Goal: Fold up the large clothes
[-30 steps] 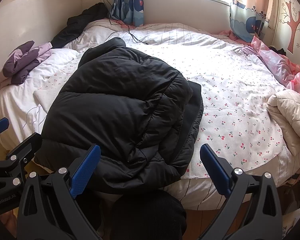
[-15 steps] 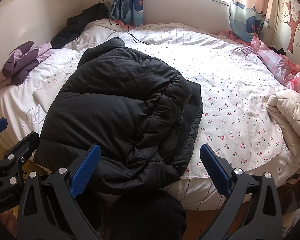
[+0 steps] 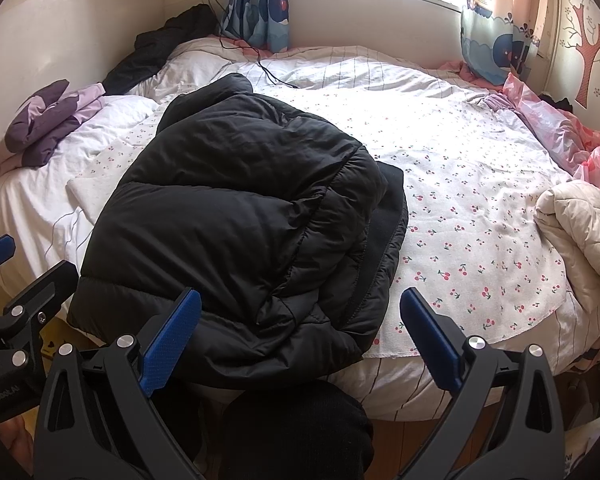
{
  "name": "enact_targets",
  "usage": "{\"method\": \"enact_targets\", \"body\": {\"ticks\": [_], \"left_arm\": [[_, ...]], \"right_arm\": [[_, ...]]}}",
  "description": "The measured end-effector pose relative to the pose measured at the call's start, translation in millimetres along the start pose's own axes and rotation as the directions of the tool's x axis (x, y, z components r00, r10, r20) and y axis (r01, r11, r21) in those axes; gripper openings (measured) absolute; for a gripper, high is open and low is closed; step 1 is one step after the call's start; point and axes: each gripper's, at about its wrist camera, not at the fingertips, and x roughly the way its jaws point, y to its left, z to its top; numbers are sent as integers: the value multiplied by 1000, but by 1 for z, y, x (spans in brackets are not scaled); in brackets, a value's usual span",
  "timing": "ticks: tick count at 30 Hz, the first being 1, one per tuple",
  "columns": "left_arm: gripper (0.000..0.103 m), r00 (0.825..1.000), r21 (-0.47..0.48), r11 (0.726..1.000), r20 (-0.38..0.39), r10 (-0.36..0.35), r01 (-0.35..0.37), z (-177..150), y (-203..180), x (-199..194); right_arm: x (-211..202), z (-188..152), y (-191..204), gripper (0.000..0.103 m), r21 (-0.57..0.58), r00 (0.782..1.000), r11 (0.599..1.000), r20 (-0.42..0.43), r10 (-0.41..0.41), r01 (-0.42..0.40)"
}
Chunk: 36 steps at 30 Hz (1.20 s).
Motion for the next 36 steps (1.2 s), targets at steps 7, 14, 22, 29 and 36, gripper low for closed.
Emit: {"method": "enact_targets", "body": {"ticks": [7, 14, 22, 29, 36], "left_arm": [[96, 1000, -2, 1000, -5, 11, -11, 0, 0, 1], [96, 1000, -17, 1000, -3, 23, -23, -3, -1, -1], [96, 999, -26, 998, -14, 50, -51, -4, 1, 0], [96, 996, -17, 996, 4, 91, -91, -5, 1, -2], [96, 993, -19, 995, 59, 100, -99, -6, 2, -9]], "right_arm": [[0, 0, 1, 96, -2, 1000, 1000, 0, 2, -2], [1, 0, 2, 96, -3, 1000, 1000, -3, 4, -4], [1, 0, 2, 96, -4, 1000, 1000, -5, 5, -5], [2, 0, 2, 96, -4, 1000, 1000, -5, 9, -9], [4, -1, 3, 96, -7, 1000, 1000, -9, 17, -17]]}}
